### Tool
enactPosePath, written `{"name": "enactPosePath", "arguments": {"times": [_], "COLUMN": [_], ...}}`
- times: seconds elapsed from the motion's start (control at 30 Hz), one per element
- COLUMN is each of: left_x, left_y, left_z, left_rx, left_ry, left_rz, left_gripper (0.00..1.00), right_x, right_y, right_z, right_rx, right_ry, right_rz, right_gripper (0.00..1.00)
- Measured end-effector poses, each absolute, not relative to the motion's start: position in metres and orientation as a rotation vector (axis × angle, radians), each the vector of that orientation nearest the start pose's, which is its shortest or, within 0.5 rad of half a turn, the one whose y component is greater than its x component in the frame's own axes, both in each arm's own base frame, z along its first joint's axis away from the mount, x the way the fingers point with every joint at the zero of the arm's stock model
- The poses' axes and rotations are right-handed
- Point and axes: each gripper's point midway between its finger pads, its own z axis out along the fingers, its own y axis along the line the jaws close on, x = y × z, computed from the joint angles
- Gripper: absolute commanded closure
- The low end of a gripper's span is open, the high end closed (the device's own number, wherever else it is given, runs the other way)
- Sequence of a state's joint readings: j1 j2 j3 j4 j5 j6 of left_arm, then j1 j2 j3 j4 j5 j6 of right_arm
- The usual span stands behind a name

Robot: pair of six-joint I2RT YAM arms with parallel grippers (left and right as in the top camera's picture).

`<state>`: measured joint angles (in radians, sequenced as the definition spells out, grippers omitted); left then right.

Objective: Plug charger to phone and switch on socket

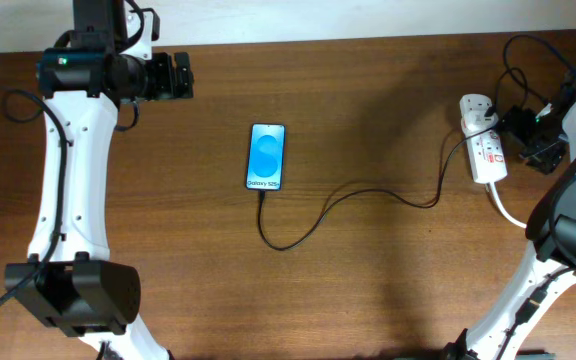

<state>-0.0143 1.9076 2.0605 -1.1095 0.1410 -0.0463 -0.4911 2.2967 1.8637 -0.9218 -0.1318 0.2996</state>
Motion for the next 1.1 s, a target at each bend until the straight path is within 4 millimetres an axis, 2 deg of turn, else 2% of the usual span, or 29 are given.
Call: {"name": "enactPosePath", "arguments": {"times": [0.1, 0.27, 0.43, 0.73, 1.1], "left_x": [0.481, 0.481, 0.481, 0.481, 0.481], "left_y": [-0.031, -0.031, -0.031, -0.031, -0.031], "left_z": [0.260, 0.260, 0.260, 0.260, 0.260], "left_rx": [0.016, 0.015, 0.016, 0.015, 0.015], "left_ry": [2.526, 2.526, 2.526, 2.526, 2.525], "left_rz": [-0.202, -0.202, -0.202, -0.202, -0.202], "left_gripper": [0.01, 0.01, 0.00, 0.01, 0.01], "right_x": [0.447, 0.449, 0.452, 0.449, 0.445], "right_y": [-0.222, -0.214, -0.218, -0.212, -0.208], "right_z": [0.024, 0.022, 0.014, 0.015, 0.015], "right_rx": [1.144, 1.135, 1.148, 1.130, 1.116], "right_ry": [2.658, 2.663, 2.627, 2.634, 2.659], "right_rz": [0.176, 0.223, 0.218, 0.341, 0.358], "right_gripper": [0.02, 0.02, 0.02, 0.02, 0.02]}}
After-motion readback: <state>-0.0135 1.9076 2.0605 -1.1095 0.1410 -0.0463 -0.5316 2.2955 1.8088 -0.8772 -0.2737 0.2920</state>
